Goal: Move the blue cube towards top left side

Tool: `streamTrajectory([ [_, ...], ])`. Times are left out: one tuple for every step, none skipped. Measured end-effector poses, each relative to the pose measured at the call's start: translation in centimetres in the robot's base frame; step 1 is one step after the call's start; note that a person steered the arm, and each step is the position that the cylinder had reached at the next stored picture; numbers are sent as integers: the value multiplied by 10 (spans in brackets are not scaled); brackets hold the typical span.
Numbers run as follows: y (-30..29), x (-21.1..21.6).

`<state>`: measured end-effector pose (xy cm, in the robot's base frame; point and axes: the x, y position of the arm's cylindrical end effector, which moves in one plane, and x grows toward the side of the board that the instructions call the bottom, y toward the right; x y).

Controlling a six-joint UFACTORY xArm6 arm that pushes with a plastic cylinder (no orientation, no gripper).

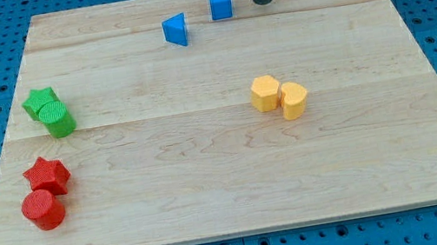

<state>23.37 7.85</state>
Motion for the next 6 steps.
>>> streamTrajectory([
  [-86, -7],
  [-168, -11],
  [-168, -39],
  [-233, -12],
  [-198, -14],
  [-183, 6],
])
